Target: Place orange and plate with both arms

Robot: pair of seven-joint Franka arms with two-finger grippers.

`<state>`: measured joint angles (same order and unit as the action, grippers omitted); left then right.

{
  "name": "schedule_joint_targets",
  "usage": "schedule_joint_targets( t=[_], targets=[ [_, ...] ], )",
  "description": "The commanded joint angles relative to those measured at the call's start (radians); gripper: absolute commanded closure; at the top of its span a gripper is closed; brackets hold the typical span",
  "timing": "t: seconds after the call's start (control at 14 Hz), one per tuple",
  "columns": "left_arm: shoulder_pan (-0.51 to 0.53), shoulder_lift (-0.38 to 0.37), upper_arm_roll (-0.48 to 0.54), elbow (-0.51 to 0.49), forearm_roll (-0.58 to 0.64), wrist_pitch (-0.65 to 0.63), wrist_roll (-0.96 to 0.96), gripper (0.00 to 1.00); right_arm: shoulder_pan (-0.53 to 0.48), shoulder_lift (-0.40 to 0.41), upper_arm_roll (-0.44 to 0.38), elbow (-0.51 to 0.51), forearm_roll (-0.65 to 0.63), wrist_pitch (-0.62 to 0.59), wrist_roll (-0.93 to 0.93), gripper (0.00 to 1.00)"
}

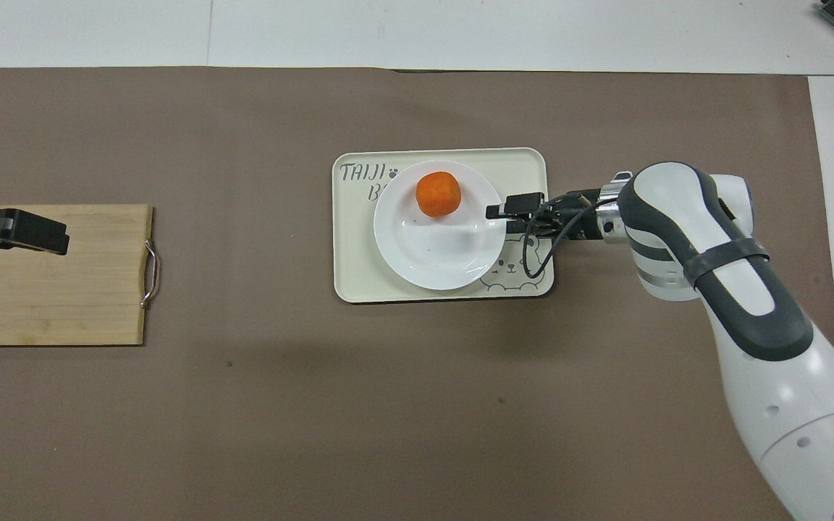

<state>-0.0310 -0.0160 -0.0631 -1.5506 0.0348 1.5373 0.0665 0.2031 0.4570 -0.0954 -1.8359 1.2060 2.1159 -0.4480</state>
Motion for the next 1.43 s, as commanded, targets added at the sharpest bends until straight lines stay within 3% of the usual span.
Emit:
schedule_joint_targets(
  t=[0.0, 0.14, 0.5, 0.71, 1.07, 1.36],
  targets=[
    [0.011, 0.002, -0.006, 0.012, 0.014, -0.017, 0.01, 0.0, -0.013, -0.034, -0.009, -0.003, -0.071, 0.007, 0.043, 0.0],
    [0.01, 0.002, -0.006, 0.012, 0.014, -0.017, 0.012, 0.0, -0.013, -0.064, -0.032, 0.007, -0.17, 0.01, 0.086, 0.0],
    [0.011, 0.002, -0.006, 0.012, 0.014, -0.017, 0.01, 0.0, -0.016, -0.184, -0.04, 0.041, -0.657, 0.039, 0.391, 0.0],
    [0.011, 0.002, -0.006, 0.012, 0.014, -0.017, 0.012, 0.0, -0.034, -0.245, -0.044, 0.041, -0.856, 0.0, 0.443, 0.0],
    [0.011, 0.002, -0.006, 0.012, 0.014, -0.017, 0.01, 0.0, -0.086, -0.351, -0.046, 0.041, -1.071, -0.141, 0.443, 0.0],
    [0.011, 0.002, -0.006, 0.012, 0.014, -0.017, 0.01, 0.0, -0.145, -0.429, -0.046, 0.081, -1.131, -0.267, 0.44, 0.0]
  ],
)
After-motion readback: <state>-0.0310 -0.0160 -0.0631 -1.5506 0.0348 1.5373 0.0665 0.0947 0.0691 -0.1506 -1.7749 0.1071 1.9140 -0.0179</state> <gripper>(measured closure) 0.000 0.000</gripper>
